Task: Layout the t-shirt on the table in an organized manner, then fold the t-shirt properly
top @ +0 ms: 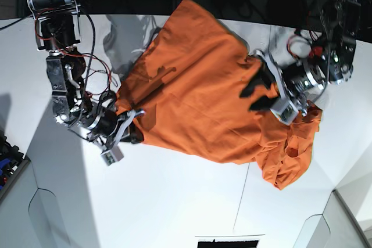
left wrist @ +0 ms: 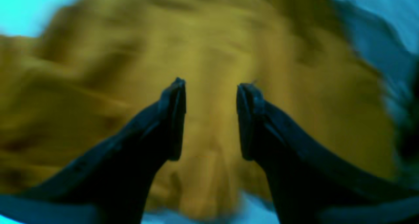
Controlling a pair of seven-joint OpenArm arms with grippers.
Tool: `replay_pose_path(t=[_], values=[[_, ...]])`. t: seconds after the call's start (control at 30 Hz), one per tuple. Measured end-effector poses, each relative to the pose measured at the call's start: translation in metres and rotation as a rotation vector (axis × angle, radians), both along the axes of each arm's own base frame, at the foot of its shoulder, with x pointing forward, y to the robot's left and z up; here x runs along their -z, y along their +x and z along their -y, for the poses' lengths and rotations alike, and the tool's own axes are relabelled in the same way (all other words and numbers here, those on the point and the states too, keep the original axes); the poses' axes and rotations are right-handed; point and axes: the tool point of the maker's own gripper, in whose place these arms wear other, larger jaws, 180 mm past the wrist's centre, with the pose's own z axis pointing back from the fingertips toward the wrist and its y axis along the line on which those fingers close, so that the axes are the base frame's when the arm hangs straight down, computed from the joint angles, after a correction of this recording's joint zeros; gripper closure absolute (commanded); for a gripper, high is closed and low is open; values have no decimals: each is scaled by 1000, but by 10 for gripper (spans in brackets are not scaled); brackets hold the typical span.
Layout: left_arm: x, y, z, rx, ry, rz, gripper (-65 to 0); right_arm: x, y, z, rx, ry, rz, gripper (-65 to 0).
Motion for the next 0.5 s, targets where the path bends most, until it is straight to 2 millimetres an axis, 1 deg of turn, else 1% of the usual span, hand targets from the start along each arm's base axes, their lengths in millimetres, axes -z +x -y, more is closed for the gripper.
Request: replay_pose_path(t=[0.07,0.1,0.23,0.3,0.33,0.4,0.5], values=[[8,26,-21,-84,8,-12,-264,16,-10,-5,-38,-41,-37,0],[9,38,-30,-118,10,-16,-265,20,-12,-8,-45,-43,-42,0],[-7,89,-60,-225,10,36,-264,27,-16,-11,-56,-44,-58,0],[-11,107,-73,-252,34,54,-264,29,-18,-11,-54,-40,-52,0],[-9,113,-80,-270,39,48,-264,30,-18,-10,-56,-47,-50,0],[2,118,-95,-312,41,8,-264,31,-18,-9,-60,-65,-54,0],[24,114,-116,-365,53,-63,-264,32,-18,-7,-66,-91,-51,0]])
